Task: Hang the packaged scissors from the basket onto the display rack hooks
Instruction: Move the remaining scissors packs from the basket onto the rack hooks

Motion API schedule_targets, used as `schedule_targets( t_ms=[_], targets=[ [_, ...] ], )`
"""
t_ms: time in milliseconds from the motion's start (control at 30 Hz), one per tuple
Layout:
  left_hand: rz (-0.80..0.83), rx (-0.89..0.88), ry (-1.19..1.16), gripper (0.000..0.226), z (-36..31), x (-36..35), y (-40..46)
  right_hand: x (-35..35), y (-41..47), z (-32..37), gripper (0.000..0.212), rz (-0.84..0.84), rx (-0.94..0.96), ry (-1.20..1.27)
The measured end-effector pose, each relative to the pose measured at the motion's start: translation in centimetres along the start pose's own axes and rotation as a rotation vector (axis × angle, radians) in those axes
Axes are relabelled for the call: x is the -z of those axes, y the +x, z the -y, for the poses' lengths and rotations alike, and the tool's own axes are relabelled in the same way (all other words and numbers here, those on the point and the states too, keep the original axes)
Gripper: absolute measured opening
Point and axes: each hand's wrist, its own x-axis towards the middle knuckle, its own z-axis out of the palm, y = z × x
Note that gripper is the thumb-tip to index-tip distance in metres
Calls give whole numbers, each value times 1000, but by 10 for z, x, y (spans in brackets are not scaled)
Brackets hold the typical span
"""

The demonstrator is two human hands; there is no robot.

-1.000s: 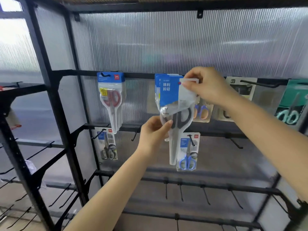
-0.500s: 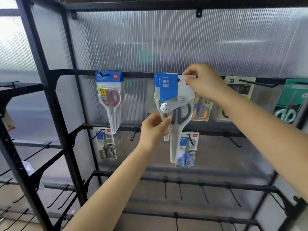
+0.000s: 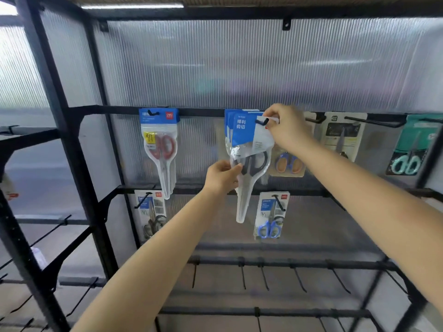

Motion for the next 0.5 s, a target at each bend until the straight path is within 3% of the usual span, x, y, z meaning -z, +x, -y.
schedule_targets(
  t_ms=[267, 500],
  targets=[
    [19, 31, 25, 12, 11, -4, 38, -22, 13, -10, 18, -68, 29, -118],
    [-22, -47, 40, 14, 29, -12, 58, -39, 25, -24, 27, -104, 80, -136]
  ],
)
